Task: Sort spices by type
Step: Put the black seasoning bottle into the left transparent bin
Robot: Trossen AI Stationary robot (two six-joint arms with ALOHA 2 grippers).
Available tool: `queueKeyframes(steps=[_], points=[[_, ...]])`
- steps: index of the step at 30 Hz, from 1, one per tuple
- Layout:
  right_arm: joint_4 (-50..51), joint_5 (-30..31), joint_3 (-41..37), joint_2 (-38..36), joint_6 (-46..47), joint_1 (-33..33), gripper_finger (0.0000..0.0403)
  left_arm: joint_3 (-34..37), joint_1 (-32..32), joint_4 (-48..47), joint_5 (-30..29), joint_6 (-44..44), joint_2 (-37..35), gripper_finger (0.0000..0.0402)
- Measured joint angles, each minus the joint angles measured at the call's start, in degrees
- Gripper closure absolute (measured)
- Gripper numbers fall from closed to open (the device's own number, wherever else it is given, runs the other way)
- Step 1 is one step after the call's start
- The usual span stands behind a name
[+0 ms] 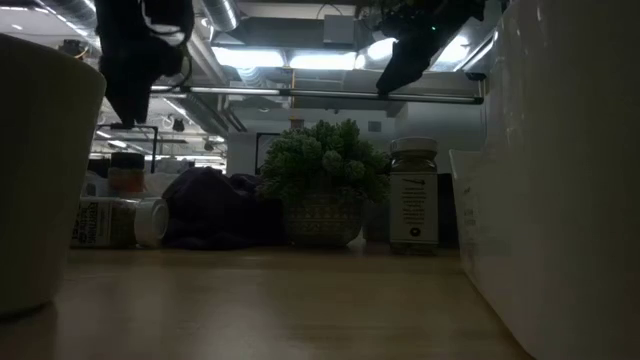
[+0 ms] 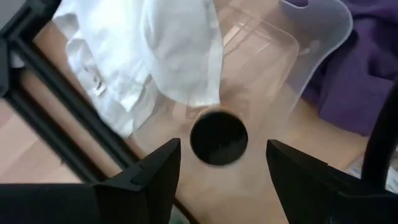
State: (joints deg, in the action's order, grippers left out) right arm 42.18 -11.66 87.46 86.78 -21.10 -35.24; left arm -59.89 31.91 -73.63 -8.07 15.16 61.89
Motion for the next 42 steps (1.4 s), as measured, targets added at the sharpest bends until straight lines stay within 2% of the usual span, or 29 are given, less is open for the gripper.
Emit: queueKeyframes(steps=[3,7,10,15,19,27,32,37,42], points=[[-0.01,0.00,0.00,0.00,0.00,0.00,0.0136,-3.18,-0.84,-5.49,3.08,4.06,0.00,0.0180],[-0.01,0.00,0.00,0.00,0.02,0.00,0.0136,-4.99,-3.50,-12.61,13.34,9.51,-0.05,0.0180],[0.01,0.00,0.00,0.00,0.02,0.00,0.0136,-4.94,-8.10,-16.81,19.95,13.88,-0.33,0.0180],[0.18,0.00,0.00,0.00,0.02,0.00,0.0136,-4.97,-19.02,-15.33,27.48,24.82,-1.09,0.0180],[2.01,0.01,0.00,0.00,0.03,0.00,0.0136,-4.93,-28.23,-15.95,27.82,36.95,-1.00,0.0180],[6.28,0.00,-0.02,0.00,0.03,0.00,0.0136,-4.93,-44.56,-15.09,28.91,67.47,-0.98,0.0180],[6.08,0.06,0.00,0.00,-0.20,-0.02,0.0136,-4.93,-54.22,-10.50,28.91,83.47,-0.61,0.0180],[5.62,0.08,-0.02,0.00,-0.34,-0.02,0.0136,-4.93,-62.74,-3.96,27.31,91.73,1.37,0.0180],[5.90,0.11,-0.02,0.00,-0.35,-0.02,0.0136,-4.93,-69.34,-0.70,26.78,90.48,5.83,0.0180]])
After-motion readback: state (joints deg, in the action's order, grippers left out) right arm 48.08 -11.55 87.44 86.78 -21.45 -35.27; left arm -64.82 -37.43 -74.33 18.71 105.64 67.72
